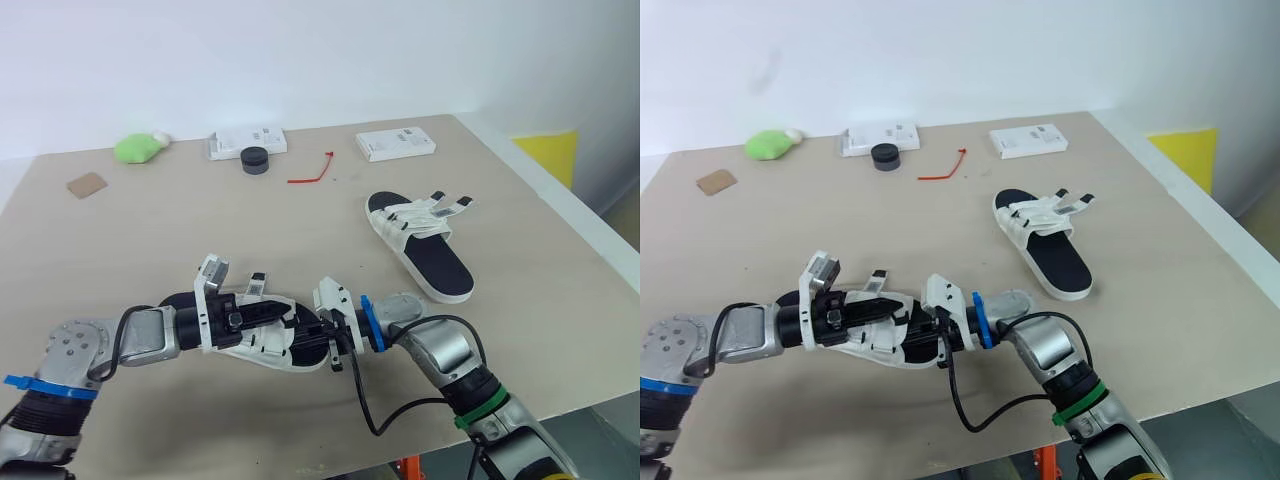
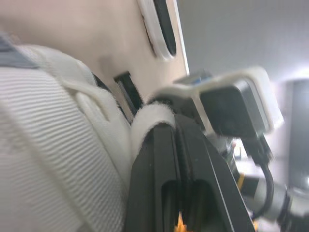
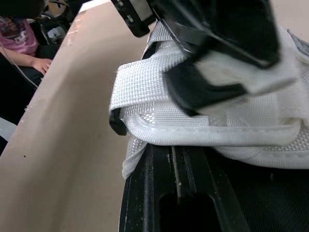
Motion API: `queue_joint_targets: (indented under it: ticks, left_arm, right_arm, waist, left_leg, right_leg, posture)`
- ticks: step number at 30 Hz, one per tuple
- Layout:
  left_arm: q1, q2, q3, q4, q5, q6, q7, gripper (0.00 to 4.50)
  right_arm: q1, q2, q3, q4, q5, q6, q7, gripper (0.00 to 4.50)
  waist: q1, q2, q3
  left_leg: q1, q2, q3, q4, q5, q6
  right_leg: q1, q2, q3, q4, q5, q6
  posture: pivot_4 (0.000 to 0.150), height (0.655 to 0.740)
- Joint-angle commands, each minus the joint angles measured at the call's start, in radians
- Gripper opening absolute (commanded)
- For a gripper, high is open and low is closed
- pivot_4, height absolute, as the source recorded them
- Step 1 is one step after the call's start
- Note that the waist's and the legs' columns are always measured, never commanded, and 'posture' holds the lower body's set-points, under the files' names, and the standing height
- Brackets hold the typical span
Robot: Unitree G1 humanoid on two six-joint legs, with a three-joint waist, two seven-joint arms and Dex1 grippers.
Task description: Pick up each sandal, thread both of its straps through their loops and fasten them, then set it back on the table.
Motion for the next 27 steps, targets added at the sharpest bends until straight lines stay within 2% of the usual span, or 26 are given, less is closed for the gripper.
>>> queue_joint_targets:
  ticks: [1, 8, 11, 18, 24, 27]
  left_arm:
    - [-0.048, -0.051, 0.026, 0.087, 0.010, 0.003, 0.092, 0.03]
    - [-0.109, -0.088, 0.006, 0.175, 0.010, 0.040, 0.234, 0.03]
    - [-0.106, -0.081, -0.005, 0.173, 0.010, 0.054, 0.258, 0.81]
    - [-0.138, -0.092, -0.029, 0.220, 0.036, 0.049, 0.324, 3.75]
    - [-0.192, -0.124, -0.018, 0.283, 0.122, 0.030, 0.319, 3.75]
    - [-0.262, -0.171, 0.033, 0.314, 0.131, -0.017, 0.283, 3.75]
  right_arm:
    - [0.042, 0.004, 0.072, 0.059, -0.051, 0.041, -0.010, 0.00]
    - [0.044, 0.015, 0.067, 0.064, -0.057, 0.038, -0.016, 0.00]
    - [0.048, 0.016, 0.065, 0.061, -0.061, 0.039, -0.016, 0.00]
    - [0.054, 0.017, 0.059, 0.056, -0.063, 0.043, -0.015, 0.00]
    - [0.050, 0.022, 0.058, 0.060, -0.063, 0.039, -0.017, 0.00]
    - [0.053, 0.023, 0.060, 0.061, -0.064, 0.038, -0.019, 0.00]
  waist:
    - [0.000, 0.000, 0.000]
    - [-0.001, -0.004, -0.004]
    - [-0.001, -0.004, -0.006]
    - [-0.001, -0.001, -0.016]
    - [-0.001, 0.000, -0.019]
    - [-0.001, -0.001, -0.018]
  left_leg:
    - [0.002, -0.001, 0.000, 0.000, 0.001, -0.001]
    - [0.006, -0.010, -0.002, 0.001, 0.009, -0.013]
    - [0.006, -0.011, -0.002, 0.001, 0.009, -0.014]
    - [0.006, -0.011, -0.003, 0.000, 0.009, -0.015]
    - [0.007, -0.016, -0.009, 0.000, 0.009, -0.015]
    - [0.007, -0.019, -0.014, 0.000, 0.009, -0.015]
  right_leg:
    - [0.002, 0.000, 0.001, 0.000, 0.001, 0.001]
    - [0.002, -0.002, 0.011, 0.000, 0.003, 0.004]
    - [0.002, -0.002, 0.013, -0.001, 0.003, 0.005]
    - [0.002, -0.002, 0.013, -0.001, 0.002, 0.004]
    - [0.002, -0.002, 0.013, -0.002, 0.003, 0.005]
    - [0.002, -0.002, 0.013, -0.002, 0.003, 0.005]
  posture:
    - [0.150, 0.7400]
    - [0.150, 0.7400]
    - [0.150, 0.7400]
    - [0.150, 0.7400]
    - [0.150, 0.7400]
    - [0.150, 0.7400]
